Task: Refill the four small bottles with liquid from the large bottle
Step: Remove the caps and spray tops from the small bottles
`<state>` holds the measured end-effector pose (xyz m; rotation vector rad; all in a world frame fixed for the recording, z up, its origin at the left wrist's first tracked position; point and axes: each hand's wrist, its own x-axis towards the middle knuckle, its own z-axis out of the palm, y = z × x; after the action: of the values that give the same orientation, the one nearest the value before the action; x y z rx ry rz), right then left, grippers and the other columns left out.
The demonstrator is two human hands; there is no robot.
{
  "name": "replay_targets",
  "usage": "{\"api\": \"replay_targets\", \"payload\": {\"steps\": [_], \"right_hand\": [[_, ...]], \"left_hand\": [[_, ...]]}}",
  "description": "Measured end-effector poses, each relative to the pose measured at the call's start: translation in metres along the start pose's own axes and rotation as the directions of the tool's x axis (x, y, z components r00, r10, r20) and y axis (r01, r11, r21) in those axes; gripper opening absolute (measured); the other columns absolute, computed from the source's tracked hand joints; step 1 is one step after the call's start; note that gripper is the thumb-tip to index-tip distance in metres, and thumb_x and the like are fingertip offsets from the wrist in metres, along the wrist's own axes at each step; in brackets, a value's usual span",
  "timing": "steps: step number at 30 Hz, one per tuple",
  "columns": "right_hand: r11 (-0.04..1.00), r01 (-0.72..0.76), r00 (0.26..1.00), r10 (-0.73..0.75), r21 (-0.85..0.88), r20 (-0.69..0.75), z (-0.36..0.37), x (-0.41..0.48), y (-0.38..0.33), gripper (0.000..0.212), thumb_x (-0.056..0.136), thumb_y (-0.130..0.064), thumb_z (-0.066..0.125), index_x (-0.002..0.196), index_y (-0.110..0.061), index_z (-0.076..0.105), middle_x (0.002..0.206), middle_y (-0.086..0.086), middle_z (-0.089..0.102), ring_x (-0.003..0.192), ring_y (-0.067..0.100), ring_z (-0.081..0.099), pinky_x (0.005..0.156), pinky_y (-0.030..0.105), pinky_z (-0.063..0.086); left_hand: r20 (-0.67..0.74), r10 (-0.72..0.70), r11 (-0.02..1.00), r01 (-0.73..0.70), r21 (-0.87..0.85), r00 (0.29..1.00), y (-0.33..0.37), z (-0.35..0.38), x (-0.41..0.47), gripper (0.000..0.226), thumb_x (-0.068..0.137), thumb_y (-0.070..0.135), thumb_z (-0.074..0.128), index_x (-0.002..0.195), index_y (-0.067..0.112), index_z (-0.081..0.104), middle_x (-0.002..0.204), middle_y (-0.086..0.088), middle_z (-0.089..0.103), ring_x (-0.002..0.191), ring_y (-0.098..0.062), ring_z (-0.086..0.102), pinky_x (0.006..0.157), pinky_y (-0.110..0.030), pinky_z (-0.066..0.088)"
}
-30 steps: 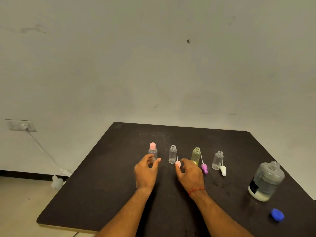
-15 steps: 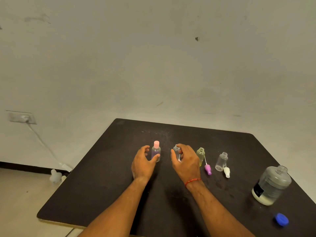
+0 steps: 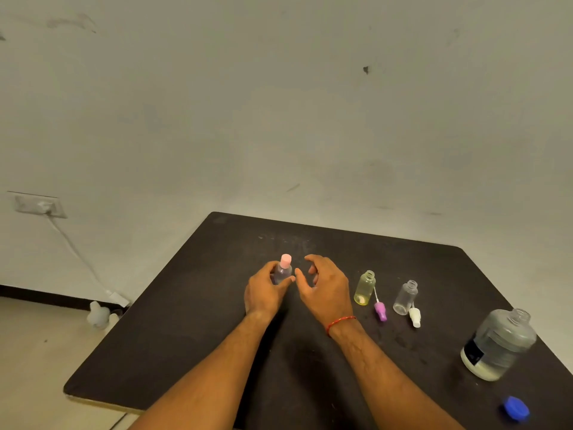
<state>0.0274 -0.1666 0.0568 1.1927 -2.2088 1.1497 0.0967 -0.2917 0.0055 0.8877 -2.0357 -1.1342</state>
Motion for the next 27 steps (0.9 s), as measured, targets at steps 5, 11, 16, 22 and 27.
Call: {"api": "replay_targets", "payload": {"steps": [5, 11, 16, 22, 27], "right_hand": [[0.996, -0.084, 0.974, 0.085, -0.017, 0.210, 0.004, 0.023, -0.015, 0.039, 0.085, -0.051, 0.063, 0.112, -0.023, 0.062, 0.080, -0.006, 0.061, 0.074, 0.011, 0.058, 0.068, 0.028, 0.051], [0.993, -0.066, 0.942, 0.096, -0.101, 0.323, 0.010, 0.040, -0.021, 0.032, 0.083, -0.055, 0.059, 0.075, -0.025, 0.049, 0.072, -0.004, 0.061, 0.071, 0.022, 0.059, 0.064, 0.038, 0.053], [0.988, 0.066, 0.915, -0.003, -0.142, 0.404, -0.001, 0.042, -0.030, 0.019, 0.094, -0.034, 0.054, 0.084, -0.019, 0.047, 0.085, 0.005, 0.063, 0.075, 0.024, 0.055, 0.064, 0.033, 0.041], [0.984, 0.158, 0.851, -0.097, -0.076, 0.516, -0.012, 0.041, -0.029, 0.016, 0.088, -0.031, 0.063, 0.089, -0.021, 0.051, 0.086, -0.001, 0.058, 0.077, 0.017, 0.051, 0.067, 0.028, 0.038], [0.986, 0.167, 0.813, -0.153, 0.026, 0.561, -0.022, 0.041, -0.026, 0.010, 0.089, -0.025, 0.061, 0.098, -0.022, 0.058, 0.096, 0.001, 0.058, 0.087, 0.017, 0.052, 0.078, 0.030, 0.043]], "left_hand": [[-0.023, 0.095, 0.995, -0.095, 0.000, 0.995, 0.008, -0.011, -0.014, 0.015, 0.091, 0.047, 0.070, 0.102, 0.037, 0.067, 0.090, 0.017, 0.069, 0.084, 0.001, 0.064, 0.072, -0.022, 0.055], [-0.068, 0.177, 0.982, -0.171, 0.086, 0.982, 0.016, -0.021, -0.023, 0.025, 0.089, 0.051, 0.070, 0.097, 0.027, 0.069, 0.081, 0.010, 0.066, 0.073, -0.007, 0.063, 0.064, -0.030, 0.054], [-0.052, 0.226, 0.971, -0.222, 0.084, 0.973, 0.021, -0.030, -0.026, 0.024, 0.088, 0.049, 0.072, 0.098, 0.027, 0.071, 0.083, 0.011, 0.068, 0.075, -0.008, 0.065, 0.069, -0.033, 0.059], [0.044, 0.220, 0.975, -0.220, -0.001, 0.974, 0.020, -0.036, -0.025, 0.034, 0.083, 0.044, 0.080, 0.114, 0.031, 0.074, 0.095, 0.015, 0.073, 0.088, -0.002, 0.067, 0.082, -0.031, 0.061], [0.109, 0.224, 0.973, -0.228, 0.031, 0.969, 0.019, -0.039, -0.027, 0.040, 0.082, 0.051, 0.078, 0.117, 0.033, 0.072, 0.097, 0.017, 0.074, 0.090, 0.001, 0.068, 0.084, -0.030, 0.061]]}}
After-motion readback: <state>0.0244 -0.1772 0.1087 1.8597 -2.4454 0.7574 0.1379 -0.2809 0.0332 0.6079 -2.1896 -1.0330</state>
